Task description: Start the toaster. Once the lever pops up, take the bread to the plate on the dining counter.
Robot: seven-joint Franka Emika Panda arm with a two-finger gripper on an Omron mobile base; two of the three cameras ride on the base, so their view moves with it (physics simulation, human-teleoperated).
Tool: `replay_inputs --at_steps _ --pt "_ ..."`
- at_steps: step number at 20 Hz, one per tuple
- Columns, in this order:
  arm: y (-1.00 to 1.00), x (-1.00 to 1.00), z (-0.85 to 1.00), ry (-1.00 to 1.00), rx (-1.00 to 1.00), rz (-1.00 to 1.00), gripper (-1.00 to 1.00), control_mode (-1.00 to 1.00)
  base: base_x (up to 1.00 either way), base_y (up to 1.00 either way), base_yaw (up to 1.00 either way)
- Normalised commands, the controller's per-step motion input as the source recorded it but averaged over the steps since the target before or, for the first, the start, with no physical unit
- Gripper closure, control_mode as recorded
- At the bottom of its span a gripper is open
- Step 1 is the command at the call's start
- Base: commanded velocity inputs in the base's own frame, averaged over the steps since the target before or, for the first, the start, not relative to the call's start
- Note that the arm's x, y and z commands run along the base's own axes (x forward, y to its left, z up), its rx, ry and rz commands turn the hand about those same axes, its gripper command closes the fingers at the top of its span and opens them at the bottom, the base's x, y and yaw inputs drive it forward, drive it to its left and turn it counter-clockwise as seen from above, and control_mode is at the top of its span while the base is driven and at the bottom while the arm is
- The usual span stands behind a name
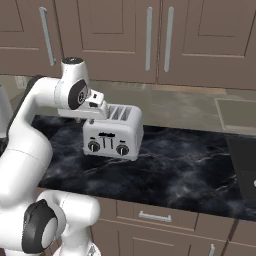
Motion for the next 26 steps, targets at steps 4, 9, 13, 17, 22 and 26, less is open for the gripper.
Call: replay_inputs --at_steps 4,9,13,17,22,26 --pt "0.11 0.00 -0.12 0.00 0.00 0.00 -1.00 -1.00 0.00 0.00 0.00" --pt "0.25 0.00 -0.32 0.00 0.00 0.00 -1.00 -1.00 0.00 0.00 0.00" --pt "0.20 0.04 -0.29 0.00 0.00 0.00 -1.00 -1.00 0.00 0.00 0.00" --pt "0.12 0.15 -0.29 0.00 0.00 0.00 -1.00 -1.00 0.00 0.00 0.00" --pt "0.02 0.19 -0.23 0.00 0.00 0.00 -1.00 -1.00 0.00 0.00 0.00" --pt "0.00 0.23 -0.14 0.00 0.00 0.00 -1.00 -1.00 0.00 0.00 0.00"
